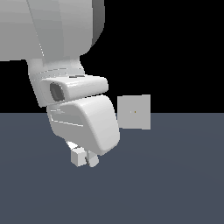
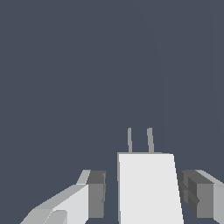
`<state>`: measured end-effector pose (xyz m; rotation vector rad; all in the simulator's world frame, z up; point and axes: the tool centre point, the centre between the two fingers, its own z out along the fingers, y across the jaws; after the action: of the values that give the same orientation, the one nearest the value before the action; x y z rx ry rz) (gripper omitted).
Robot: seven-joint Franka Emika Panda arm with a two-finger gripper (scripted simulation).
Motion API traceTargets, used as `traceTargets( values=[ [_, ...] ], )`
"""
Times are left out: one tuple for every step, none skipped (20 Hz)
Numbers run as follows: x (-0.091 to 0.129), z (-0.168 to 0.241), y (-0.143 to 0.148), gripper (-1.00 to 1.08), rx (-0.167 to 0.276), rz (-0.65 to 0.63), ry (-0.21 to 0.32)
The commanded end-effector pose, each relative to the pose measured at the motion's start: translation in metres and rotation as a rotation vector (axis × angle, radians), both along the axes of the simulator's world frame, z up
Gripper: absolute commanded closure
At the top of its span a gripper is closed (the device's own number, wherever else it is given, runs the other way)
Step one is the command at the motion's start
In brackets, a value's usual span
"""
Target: Plug the charger into the wall socket.
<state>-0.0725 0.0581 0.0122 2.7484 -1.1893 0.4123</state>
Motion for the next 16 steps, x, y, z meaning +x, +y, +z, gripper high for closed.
traceTargets(
  values=[
    [0.0004,-0.0006,0.0001,1.08,0.000,0.000,-0.001],
    [0.0004,-0.0006,0.0001,1.08,0.000,0.000,-0.001],
    [0.0004,-0.0006,0.0001,1.08,0.000,0.000,-0.001],
    [0.0004,-0.0006,0.0001,1.08,0.000,0.000,-0.001],
    [0.0004,-0.0006,0.0001,1.08,0.000,0.000,-0.001],
    [0.0004,-0.0006,0.0001,1.08,0.000,0.000,-0.001],
    [0.0004,-0.0006,0.0001,1.08,0.000,0.000,-0.001],
    [0.0004,-0.0006,0.0001,1.08,0.000,0.000,-0.001],
    [0.0004,-0.0006,0.0001,1.08,0.000,0.000,-0.001],
    [0.0005,-0.0005,0.0002,1.08,0.000,0.000,-0.001],
    [0.0005,-0.0003,0.0001,1.08,0.001,0.000,-0.001],
    [0.0005,0.0001,-0.0002,1.08,0.001,0.002,-0.001],
    [0.0006,0.0006,-0.0008,1.08,0.000,0.005,-0.001],
    [0.0007,0.0013,-0.0017,1.08,0.000,0.009,-0.001],
    [0.0008,0.0022,-0.0028,1.08,0.000,0.015,-0.002],
    [0.0009,0.0033,-0.0042,1.08,0.000,0.021,-0.002]
  ],
)
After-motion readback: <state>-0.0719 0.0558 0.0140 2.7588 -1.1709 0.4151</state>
